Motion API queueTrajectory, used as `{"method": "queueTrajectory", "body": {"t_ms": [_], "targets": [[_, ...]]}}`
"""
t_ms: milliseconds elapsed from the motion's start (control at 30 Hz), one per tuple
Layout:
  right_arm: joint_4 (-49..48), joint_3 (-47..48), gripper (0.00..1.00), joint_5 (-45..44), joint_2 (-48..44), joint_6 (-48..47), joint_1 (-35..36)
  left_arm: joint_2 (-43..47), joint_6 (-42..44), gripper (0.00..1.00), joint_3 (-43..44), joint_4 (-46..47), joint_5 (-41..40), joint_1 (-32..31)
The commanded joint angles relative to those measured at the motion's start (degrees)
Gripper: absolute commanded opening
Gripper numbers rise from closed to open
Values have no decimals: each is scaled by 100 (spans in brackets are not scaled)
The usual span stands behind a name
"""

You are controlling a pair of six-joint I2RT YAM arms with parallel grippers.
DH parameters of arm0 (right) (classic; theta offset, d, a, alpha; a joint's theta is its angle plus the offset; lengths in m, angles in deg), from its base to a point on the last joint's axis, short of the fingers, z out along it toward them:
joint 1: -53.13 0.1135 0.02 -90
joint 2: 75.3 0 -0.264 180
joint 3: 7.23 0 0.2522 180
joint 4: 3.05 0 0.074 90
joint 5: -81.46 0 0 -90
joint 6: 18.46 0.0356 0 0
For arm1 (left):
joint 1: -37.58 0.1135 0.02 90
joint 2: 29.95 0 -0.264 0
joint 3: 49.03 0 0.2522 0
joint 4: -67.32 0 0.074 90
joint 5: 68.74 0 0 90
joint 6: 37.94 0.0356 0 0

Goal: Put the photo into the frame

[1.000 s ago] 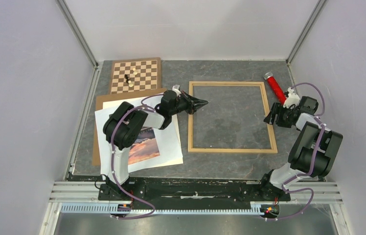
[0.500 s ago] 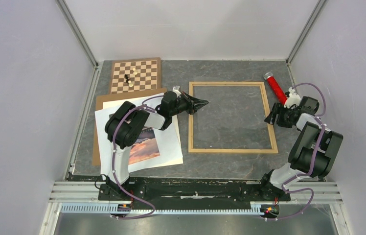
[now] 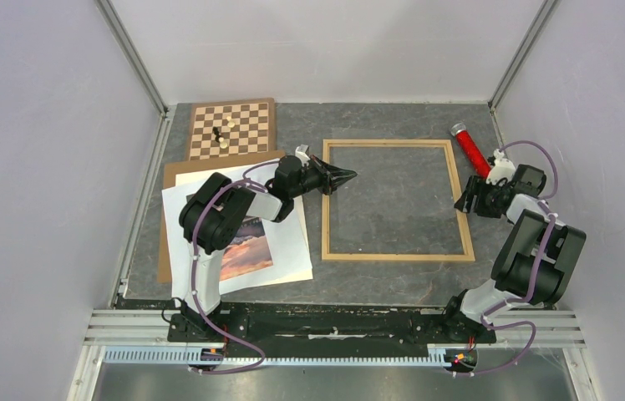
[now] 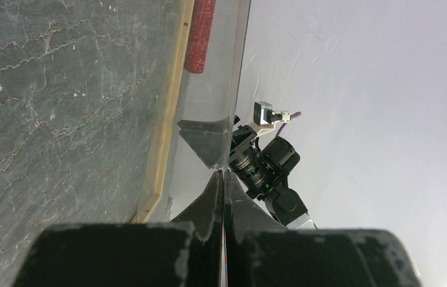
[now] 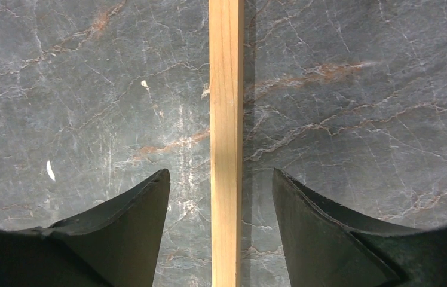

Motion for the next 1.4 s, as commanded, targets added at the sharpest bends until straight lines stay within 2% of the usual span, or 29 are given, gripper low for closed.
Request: {"method": "queueTrajectory", "body": {"t_ms": [0,300,633,967,1367], "targets": [[-95,-96,66,-296,-214,-376,-36,12,377,2,82,203,210,-47],[291,-289,65,-811,-481,-1376,-36,77,672,2,156,-22,261,-29],[673,-636,65,-1216,-866,-2040,-36,22,814,2,239,-127,289,-13],[759,-902,65,-1341,-937,-2211,-29,62,1080,2,359,-376,342,6],[514,-946,64,-1583,-901,-1973,9,54,1393,2,427,-682,395,10]]}}
